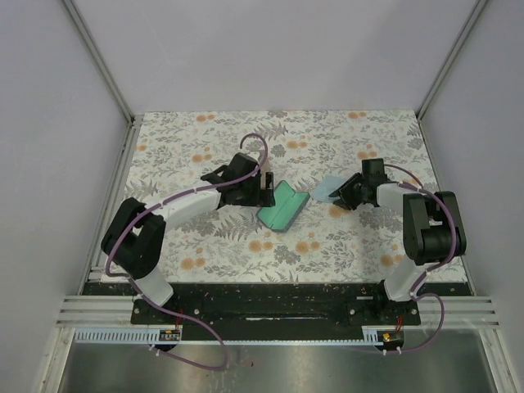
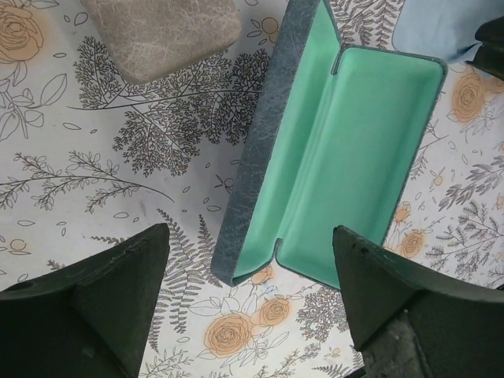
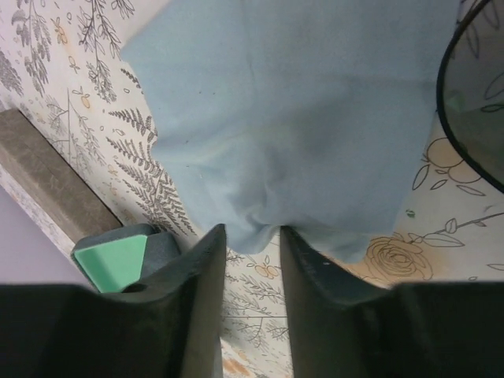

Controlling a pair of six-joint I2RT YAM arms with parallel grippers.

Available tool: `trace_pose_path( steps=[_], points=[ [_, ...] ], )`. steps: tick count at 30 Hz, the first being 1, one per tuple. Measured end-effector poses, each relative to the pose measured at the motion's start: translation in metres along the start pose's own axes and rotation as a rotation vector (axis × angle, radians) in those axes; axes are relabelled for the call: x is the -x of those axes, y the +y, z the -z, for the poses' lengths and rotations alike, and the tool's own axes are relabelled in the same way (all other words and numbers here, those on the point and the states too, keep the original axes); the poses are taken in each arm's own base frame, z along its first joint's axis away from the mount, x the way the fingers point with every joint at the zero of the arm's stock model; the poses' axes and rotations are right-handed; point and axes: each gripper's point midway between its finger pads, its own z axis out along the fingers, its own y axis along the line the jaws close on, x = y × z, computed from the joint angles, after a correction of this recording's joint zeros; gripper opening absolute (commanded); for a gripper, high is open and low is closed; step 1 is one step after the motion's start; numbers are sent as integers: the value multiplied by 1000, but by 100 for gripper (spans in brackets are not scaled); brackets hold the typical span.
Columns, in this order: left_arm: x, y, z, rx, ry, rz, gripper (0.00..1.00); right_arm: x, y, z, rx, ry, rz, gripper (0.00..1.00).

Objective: Organize the sunglasses

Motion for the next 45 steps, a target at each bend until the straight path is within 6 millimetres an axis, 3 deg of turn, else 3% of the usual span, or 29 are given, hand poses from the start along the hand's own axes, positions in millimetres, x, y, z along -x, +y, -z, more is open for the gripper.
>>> trace_pose_path(
  steps=[3,4,11,17,20,22,28,33,38,42,45],
  points=[
    [-2,2,-7,8,15,-2,80,-1,-2,-1,-5,2,2,13],
    [-2,2,-9,9,18,-4,79,-1,-3,-1,-6,3,5,2],
    [-1,2,-21,15,35,-14,72,-11,-17,2,-31,23,32,0],
    [-9,7,-32,30,68,-15,64,-26,-27,23,-26,42,79,0],
    [-10,8,-36,35,75,-17,49,-34,-29,38,-12,46,108,0],
    [-9,8,-38,39,77,-18,32,-39,-30,48,1,50,126,0],
    [-11,14,-39,68,87,-37,3,-56,-41,64,9,84,163,0],
    [-12,30,-36,137,75,-45,2,-73,-48,66,-4,139,188,0],
    [-16,64,-11,240,45,-19,2,-89,-42,65,4,181,238,0],
    [-13,97,10,331,14,22,5,-105,-25,58,15,225,296,0],
    [-10,113,16,383,7,44,20,-123,-5,52,36,266,351,0]
  ],
)
